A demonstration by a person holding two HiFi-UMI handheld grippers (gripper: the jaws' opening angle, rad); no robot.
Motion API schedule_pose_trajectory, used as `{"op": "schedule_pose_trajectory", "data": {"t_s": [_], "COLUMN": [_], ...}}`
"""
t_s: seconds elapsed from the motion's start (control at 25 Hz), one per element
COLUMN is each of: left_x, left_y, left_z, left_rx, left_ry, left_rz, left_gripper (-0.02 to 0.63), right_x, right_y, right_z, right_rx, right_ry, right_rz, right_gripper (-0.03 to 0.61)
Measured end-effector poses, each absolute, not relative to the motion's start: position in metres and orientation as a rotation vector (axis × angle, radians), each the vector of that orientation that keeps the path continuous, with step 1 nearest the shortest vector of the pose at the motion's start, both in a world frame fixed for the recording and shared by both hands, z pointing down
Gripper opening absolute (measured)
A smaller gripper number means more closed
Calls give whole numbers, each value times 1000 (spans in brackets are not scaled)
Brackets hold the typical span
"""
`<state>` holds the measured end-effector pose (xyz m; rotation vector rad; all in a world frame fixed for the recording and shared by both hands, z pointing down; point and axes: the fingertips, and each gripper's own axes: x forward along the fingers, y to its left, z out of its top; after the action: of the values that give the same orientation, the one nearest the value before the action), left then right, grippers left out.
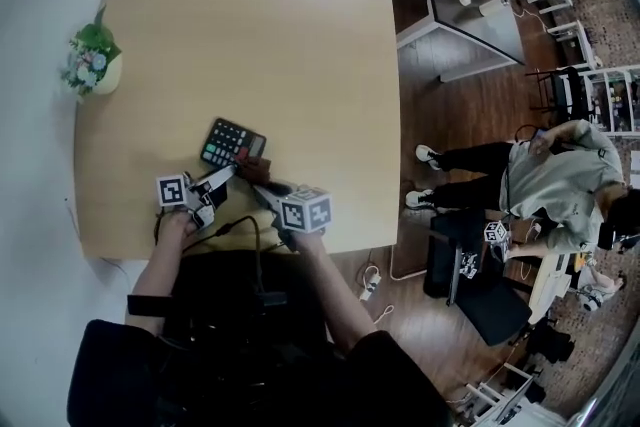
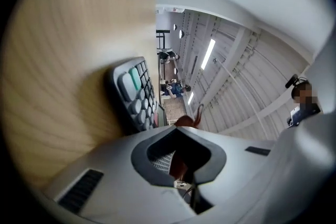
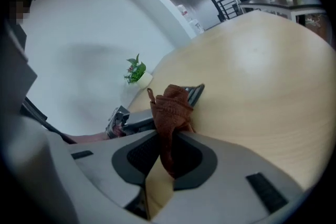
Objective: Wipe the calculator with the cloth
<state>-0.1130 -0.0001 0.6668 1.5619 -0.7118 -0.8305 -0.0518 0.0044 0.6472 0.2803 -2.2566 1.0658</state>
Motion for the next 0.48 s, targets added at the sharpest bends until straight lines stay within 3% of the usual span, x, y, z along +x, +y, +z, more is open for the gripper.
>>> {"op": "schedule_pose_trajectory", "data": {"t_s": [0.24,0.48], "left_x": [-114,-111], "left_y": [2,-1], "left_z": [669,666], "left_rx": [1563,1575], "left_ry": [-712,-718], "left_rz": [-827,-829], "left_gripper": [15,15], "right_x": [-60,-87], "right_y": [-119,-107], "right_z": [625,651], "right_rx": [647,556], "right_ry": [-2384,-2331], "right_rz": [812,827], "right_gripper": [63,63]}}
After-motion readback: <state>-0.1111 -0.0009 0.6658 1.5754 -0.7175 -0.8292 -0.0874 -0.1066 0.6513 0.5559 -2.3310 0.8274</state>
